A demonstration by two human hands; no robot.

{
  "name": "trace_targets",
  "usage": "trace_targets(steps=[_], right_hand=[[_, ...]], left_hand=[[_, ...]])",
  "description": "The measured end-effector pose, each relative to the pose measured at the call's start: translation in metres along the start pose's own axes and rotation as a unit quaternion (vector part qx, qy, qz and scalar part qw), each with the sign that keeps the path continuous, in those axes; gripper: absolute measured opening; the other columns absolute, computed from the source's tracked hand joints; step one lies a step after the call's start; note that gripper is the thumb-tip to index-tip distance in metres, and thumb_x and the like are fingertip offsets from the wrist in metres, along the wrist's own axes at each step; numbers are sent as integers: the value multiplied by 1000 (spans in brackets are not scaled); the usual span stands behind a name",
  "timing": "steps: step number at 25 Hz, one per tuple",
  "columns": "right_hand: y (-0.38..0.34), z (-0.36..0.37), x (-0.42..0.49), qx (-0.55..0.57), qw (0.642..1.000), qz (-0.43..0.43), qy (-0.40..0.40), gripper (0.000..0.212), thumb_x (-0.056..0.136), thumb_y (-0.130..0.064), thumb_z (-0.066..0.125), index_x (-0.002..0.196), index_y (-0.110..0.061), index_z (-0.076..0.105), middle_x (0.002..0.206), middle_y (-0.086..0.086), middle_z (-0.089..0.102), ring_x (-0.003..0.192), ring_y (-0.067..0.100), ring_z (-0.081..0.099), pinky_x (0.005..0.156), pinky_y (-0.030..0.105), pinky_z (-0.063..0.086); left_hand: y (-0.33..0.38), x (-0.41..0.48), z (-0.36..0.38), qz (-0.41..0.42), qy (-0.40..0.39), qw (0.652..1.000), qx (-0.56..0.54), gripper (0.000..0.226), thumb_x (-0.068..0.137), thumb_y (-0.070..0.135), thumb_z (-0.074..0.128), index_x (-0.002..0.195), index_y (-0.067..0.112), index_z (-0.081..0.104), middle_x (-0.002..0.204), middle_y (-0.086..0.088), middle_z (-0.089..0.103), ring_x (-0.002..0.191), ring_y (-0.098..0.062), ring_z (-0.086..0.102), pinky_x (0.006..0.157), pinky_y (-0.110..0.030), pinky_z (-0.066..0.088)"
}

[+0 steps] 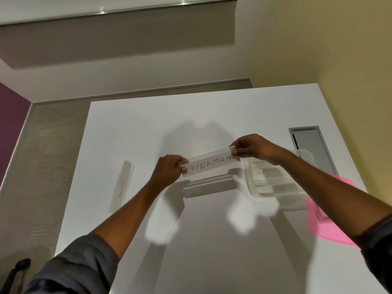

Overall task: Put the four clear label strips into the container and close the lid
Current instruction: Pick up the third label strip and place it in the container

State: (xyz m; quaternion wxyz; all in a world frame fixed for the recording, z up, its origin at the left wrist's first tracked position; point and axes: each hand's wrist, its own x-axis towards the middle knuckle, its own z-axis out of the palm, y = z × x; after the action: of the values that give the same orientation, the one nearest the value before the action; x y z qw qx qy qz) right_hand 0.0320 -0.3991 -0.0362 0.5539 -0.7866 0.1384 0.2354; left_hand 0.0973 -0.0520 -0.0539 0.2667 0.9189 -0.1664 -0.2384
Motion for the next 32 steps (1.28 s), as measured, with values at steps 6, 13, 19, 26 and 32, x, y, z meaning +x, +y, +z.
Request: trace_targets(steps=[6, 13, 19, 26, 32], right_hand=[[4, -39, -56, -211, 978, 3, -10, 50, 72, -26, 98, 118, -24, 78, 98, -13, 80, 92, 5, 74, 80, 21, 56], [18, -76, -105, -333, 941, 46, 21, 60, 70, -15, 94, 125, -29, 75, 111, -6, 78, 97, 20, 74, 92, 40, 62], [59, -108, -129, -359, 931, 28, 60, 49, 72, -11, 92, 115, -29, 76, 105, -9, 78, 97, 15, 74, 82, 32, 57], [101, -128, -133, -400, 911, -63, 84, 46, 65, -3, 93, 106, -8, 75, 104, 6, 77, 94, 24, 71, 76, 31, 51], [125, -124, -118, -488, 864, -62, 107, 49, 73, -20, 92, 117, -14, 72, 117, 6, 75, 103, 28, 72, 87, 38, 55]], left_hand=[[59, -2, 18, 48, 4, 999, 13, 32, 97, 7, 71, 128, 12, 79, 123, -9, 80, 99, -16, 71, 70, -1, 44], [140, -1, 53, 97, 2, 995, 12, 31, 94, 3, 67, 119, 13, 82, 114, -13, 82, 94, -24, 74, 81, -33, 67], [187, 2, 89, 126, 7, 992, 26, 33, 89, 5, 67, 112, 20, 84, 107, -6, 84, 89, -24, 76, 77, -37, 66], [210, 16, 124, 172, 40, 976, 131, 36, 90, 17, 81, 126, 22, 80, 105, -8, 79, 106, -30, 67, 81, -33, 43], [210, 37, 147, 157, 9, 967, 200, 42, 92, 27, 81, 134, 29, 76, 113, -11, 70, 105, -31, 66, 86, -33, 47]])
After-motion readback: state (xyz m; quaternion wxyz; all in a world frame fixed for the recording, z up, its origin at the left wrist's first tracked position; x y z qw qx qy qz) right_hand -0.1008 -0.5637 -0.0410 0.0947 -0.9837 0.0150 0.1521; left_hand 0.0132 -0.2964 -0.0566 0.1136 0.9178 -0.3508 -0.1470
